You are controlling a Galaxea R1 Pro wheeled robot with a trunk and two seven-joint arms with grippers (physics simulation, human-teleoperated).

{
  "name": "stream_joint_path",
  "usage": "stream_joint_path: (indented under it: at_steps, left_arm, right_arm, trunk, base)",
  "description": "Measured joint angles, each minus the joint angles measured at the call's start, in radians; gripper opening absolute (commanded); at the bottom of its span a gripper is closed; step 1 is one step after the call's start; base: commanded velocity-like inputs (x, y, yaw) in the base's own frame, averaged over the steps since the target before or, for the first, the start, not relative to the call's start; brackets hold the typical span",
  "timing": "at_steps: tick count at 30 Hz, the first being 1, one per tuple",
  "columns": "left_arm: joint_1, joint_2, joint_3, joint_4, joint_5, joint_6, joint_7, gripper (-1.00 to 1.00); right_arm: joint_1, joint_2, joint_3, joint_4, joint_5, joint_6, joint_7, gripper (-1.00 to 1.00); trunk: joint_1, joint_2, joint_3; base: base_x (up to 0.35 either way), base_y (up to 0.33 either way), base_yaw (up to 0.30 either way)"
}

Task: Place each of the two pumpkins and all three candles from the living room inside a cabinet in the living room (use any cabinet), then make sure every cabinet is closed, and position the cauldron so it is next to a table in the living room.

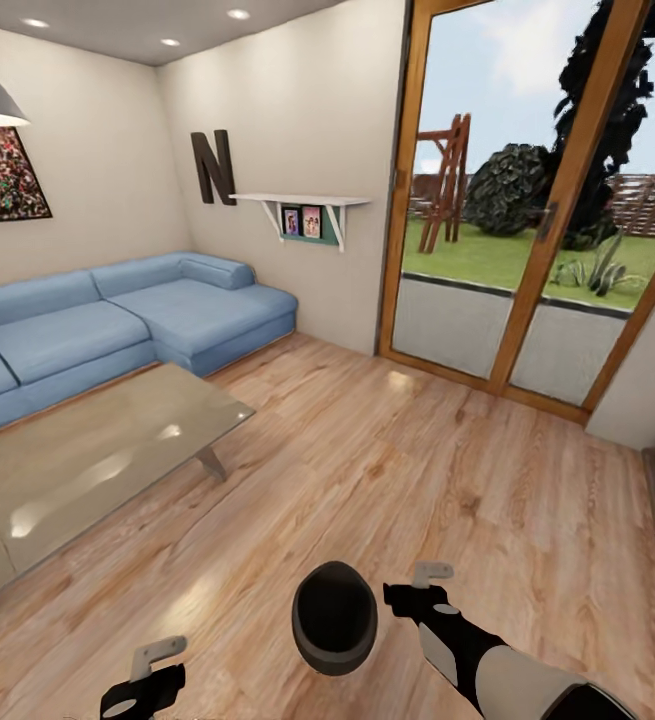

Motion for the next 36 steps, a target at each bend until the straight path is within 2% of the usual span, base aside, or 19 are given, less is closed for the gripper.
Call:
stream_joint_path:
  at_steps: [9,12,17,20,36]
  left_arm:
    - [0.000,0.000,0.000,0.000,0.000,0.000,0.000,1.00]
    - [0.000,0.000,-0.004,0.000,-0.001,0.000,0.000,1.00]
    - [0.000,0.000,-0.046,0.000,-0.001,0.000,0.001,1.00]
    - [0.000,0.000,-0.060,0.000,-0.002,0.000,0.001,1.00]
    - [0.000,0.000,-0.066,0.000,-0.002,0.000,0.002,1.00]
  right_arm:
    - [0.000,0.000,0.000,0.000,0.000,0.000,0.000,1.00]
    - [0.000,0.000,0.000,0.000,0.000,0.000,0.000,1.00]
    - [0.000,0.000,0.000,0.000,-0.001,0.000,0.000,1.00]
    - [0.000,0.000,0.000,0.000,0.000,0.000,0.000,1.00]
    - [0.000,0.000,0.000,0.000,0.000,0.000,0.000,1.00]
  trunk:
    - [0.000,0.000,0.000]
    - [0.000,0.000,0.000]
    - [0.000,0.000,0.000]
    - [0.000,0.000,0.000]
    - [0.000,0.000,0.000]
  base:
    - [0.194,-0.133,0.244]
    - [0.204,-0.193,0.042]
    - [0.064,-0.074,0.003]
    - [0.010,-0.011,-0.022]
    - [0.055,-0.052,-0.001]
